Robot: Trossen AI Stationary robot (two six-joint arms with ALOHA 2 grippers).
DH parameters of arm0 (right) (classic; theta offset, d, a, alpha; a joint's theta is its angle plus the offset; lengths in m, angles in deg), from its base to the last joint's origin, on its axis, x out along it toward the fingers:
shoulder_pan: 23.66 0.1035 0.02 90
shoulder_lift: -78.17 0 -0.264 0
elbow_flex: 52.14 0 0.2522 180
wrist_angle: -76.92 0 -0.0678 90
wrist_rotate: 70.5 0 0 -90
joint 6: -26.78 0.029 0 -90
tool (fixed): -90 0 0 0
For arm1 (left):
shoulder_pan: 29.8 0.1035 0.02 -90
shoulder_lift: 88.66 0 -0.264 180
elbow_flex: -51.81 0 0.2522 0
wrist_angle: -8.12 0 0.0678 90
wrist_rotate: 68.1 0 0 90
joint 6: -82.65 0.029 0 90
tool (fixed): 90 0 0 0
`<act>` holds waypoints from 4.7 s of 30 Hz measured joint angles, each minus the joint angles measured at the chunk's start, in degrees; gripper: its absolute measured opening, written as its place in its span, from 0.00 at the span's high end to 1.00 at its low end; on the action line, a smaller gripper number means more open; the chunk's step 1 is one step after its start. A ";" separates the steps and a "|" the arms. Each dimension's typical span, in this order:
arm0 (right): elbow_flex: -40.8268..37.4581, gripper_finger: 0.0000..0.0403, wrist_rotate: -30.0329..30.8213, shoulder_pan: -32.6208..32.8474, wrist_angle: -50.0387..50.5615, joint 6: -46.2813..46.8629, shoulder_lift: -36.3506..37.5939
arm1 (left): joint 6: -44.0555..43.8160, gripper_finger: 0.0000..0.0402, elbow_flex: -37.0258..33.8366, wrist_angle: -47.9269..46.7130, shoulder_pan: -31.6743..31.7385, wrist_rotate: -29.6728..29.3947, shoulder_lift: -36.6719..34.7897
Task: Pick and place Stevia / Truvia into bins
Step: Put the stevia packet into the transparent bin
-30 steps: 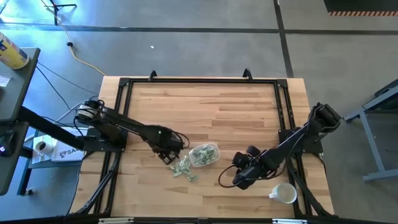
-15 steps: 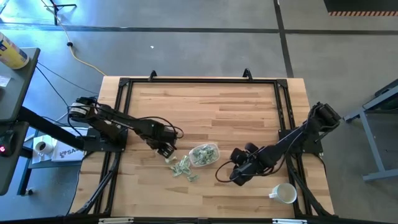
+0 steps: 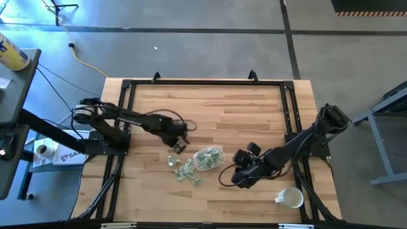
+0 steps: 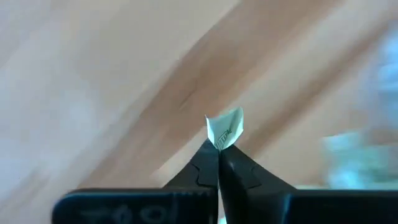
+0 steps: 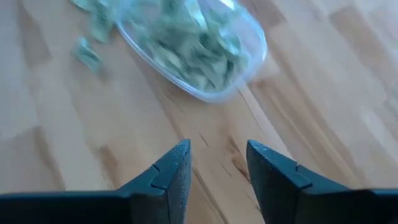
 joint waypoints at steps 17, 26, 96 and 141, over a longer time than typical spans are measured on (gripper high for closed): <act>1.24 0.67 -3.12 5.45 13.06 7.50 -0.12 | 14.45 0.94 24.84 13.15 -4.43 5.36 17.68; 1.24 0.67 -3.28 8.55 16.47 11.11 -0.26 | 14.94 0.93 27.93 8.14 -5.41 8.01 23.53; 1.24 0.67 -1.52 -2.16 11.06 -0.74 -0.27 | 1.50 0.56 4.57 -8.96 -5.78 13.87 6.75; 1.24 0.67 1.81 -3.32 13.98 -2.40 -0.28 | -22.92 0.56 1.12 1.70 -1.67 -4.02 4.46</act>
